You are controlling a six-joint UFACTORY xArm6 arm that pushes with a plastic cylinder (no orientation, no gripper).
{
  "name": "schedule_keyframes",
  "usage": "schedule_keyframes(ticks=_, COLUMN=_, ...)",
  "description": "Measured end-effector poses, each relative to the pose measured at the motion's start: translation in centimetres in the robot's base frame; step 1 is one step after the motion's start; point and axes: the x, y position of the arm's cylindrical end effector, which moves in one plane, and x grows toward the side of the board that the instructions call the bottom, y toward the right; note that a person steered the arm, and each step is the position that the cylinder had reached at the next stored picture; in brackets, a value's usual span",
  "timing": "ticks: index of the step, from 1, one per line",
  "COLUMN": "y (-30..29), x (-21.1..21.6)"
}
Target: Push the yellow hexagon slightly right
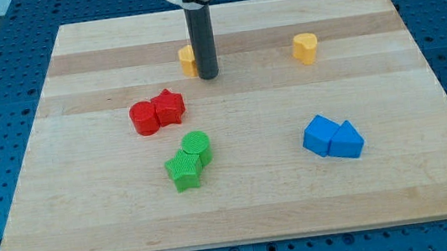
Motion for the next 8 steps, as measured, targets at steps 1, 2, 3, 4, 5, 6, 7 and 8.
schedule_keyframes(ticks=1, y=-0.7, x=0.1)
schedule_keyframes(ticks=2, y=-1.4, x=0.2)
schedule_keyframes(ticks=3, y=-2.3, x=0.4)
schedule_keyframes(ticks=4, y=-3.2, x=0.4)
schedule_keyframes(ticks=5, y=-5.4, x=0.4)
schedule_keyframes(ticks=6, y=-7.3, x=0.5)
schedule_keyframes(ticks=7, y=-7.9, x=0.5)
schedule_keyframes(ticks=8, y=-9.1, x=-3.3)
